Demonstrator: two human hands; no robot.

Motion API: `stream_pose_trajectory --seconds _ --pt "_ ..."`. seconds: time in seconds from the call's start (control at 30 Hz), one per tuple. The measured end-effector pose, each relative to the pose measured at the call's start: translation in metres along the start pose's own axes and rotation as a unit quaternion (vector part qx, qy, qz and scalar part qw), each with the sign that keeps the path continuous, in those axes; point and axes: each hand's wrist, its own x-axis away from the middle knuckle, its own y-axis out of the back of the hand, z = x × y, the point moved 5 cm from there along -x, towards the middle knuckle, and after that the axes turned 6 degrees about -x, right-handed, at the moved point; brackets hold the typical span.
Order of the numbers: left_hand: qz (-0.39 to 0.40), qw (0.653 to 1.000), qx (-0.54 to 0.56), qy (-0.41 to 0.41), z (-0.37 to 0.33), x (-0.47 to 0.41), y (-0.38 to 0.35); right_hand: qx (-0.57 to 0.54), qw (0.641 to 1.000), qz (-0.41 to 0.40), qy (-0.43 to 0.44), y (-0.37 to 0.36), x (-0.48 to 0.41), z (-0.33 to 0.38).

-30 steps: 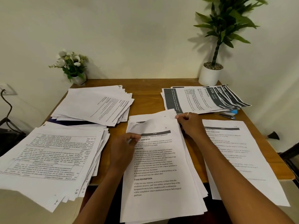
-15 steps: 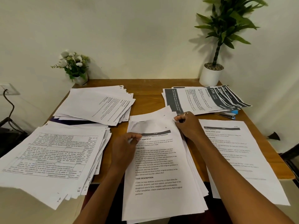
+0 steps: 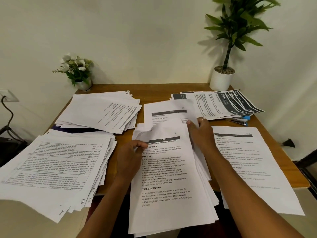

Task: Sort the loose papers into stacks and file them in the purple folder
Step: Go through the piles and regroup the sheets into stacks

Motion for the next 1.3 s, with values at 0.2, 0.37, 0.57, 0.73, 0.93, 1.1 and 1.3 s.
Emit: stream_pose_trajectory --seconds 0.2,0.37,0.57,0.73,0.93,1.1,1.3 --pt "0.011 1.000 0.010 0.005 0.001 0.000 -0.001 -0.083 0.995 -0.002 -0.059 0.016 -0.011 -0.006" --pt "0.006 1.000 0.005 -0.003 -0.001 0.001 0.000 -0.108 0.991 0.023 -0.071 0.017 -0.008 -0.006" --pt "-0.019 0.994 0.102 0.024 0.009 0.001 0.011 -0.124 0.972 0.158 -0.119 -0.006 0.004 -0.004" --pt "-0.014 0.992 0.121 0.016 0.007 0.002 0.014 -0.105 0.958 0.238 -0.124 -0.023 0.018 -0.003" --pt "-0.013 0.993 0.114 0.013 0.005 0.004 0.012 -0.076 0.969 0.203 -0.115 -0.019 0.016 -0.010" --pt "-0.023 0.993 0.108 0.031 0.013 0.003 0.010 0.011 0.998 0.059 -0.014 -0.001 0.003 -0.006" --pt "-0.022 0.995 0.087 0.036 0.013 0.001 0.009 0.080 0.996 0.021 -0.014 -0.001 -0.008 -0.012"
